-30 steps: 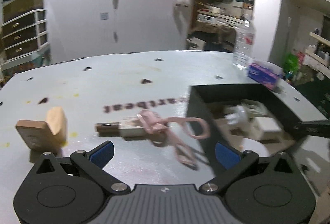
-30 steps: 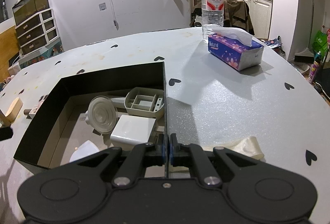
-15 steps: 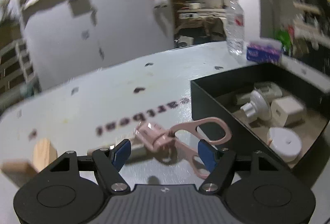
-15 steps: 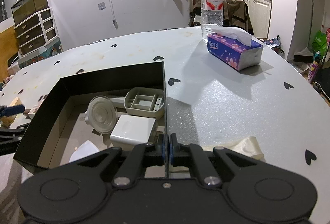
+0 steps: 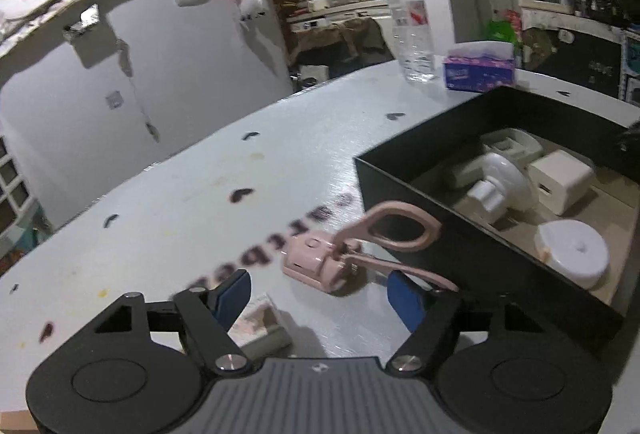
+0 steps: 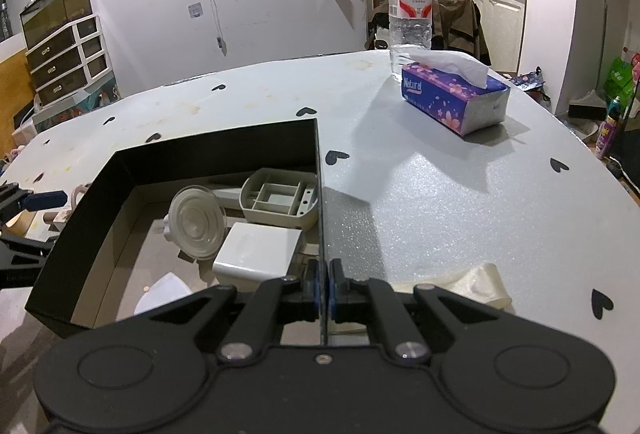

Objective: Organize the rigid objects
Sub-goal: 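Move the left gripper out of the box to the UV gel polish box, then grasp the UV gel polish box with the left gripper, then carry the UV gel polish box into the black box and release it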

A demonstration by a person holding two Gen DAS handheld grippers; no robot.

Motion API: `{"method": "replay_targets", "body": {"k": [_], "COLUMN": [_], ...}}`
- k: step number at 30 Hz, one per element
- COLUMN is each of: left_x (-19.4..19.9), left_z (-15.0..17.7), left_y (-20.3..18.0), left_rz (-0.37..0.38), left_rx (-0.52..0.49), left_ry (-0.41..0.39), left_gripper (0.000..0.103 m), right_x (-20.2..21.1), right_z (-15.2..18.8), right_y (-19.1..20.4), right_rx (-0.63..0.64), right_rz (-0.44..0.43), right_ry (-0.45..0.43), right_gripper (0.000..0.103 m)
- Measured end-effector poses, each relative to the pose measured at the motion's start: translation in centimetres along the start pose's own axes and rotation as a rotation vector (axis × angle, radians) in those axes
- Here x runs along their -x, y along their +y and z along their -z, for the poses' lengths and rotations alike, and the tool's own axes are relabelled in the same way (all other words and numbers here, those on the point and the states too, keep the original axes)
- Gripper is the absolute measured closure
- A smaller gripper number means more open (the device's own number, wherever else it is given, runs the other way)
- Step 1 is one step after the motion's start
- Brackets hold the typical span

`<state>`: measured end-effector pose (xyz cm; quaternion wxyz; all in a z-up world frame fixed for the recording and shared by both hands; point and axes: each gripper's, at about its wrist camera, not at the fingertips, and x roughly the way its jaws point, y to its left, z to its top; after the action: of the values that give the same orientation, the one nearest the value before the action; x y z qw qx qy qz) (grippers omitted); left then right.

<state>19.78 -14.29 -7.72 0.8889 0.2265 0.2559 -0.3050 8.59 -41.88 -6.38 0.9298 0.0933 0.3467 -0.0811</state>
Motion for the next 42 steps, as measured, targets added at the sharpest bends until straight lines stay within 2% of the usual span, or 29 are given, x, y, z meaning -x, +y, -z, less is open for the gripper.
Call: {"method": "replay_targets", "body": {"k": [5, 10, 12, 15, 22, 26, 36, 39, 42], "left_x": [-0.3, -0.7, -0.7, -0.6, -1.7, -1.9, -1.8, 0.3, 3.2], "left_z": [0.7, 1.5, 1.9, 2.0, 2.1, 2.2, 1.8, 1.2, -0.2], "left_y": [0.8, 3.5, 4.5, 5.4, 5.7, 5.8, 5.1, 4.7, 3.9], "left_rz": [-0.045, -0.151, -0.165, -0.184, -0.214, -0.224, -0.253, -0.242, -0.181], "left_rx": [0.052, 0.222, 0.307, 0.383, 0.470, 0.491, 0.427, 0.409, 0.381], "left_ry": [-0.001, 0.030, 0.042, 0.043, 0.106, 0.098, 0.094, 0.027, -0.046], "left_gripper": [0.028, 0.027, 0.027, 0.018, 0.014, 0.014, 0.018, 0.018, 0.018], "right_x": [0.0, 0.0, -0.1, -0.1, -0.1, -0.1, -0.3, -0.3, -0.3], "right_z": [-0.1, -0.1, -0.2, -0.2, -0.2, -0.2, -0.1, -0.2, -0.2], "right_y": [0.1, 0.2, 0.3, 0.3, 0.3, 0.4, 0.4, 0.4, 0.3], "right_rx": [0.001, 0.001, 0.002, 0.002, 0.003, 0.004, 0.006, 0.007, 0.007], "right_rz": [0.004, 0.009, 0.012, 0.014, 0.013, 0.015, 0.012, 0.012, 0.013], "right_ry": [0.003, 0.005, 0.006, 0.007, 0.007, 0.008, 0.010, 0.010, 0.010], "right_gripper": [0.098, 0.098, 0.098, 0.097, 0.097, 0.097, 0.097, 0.098, 0.098]}}
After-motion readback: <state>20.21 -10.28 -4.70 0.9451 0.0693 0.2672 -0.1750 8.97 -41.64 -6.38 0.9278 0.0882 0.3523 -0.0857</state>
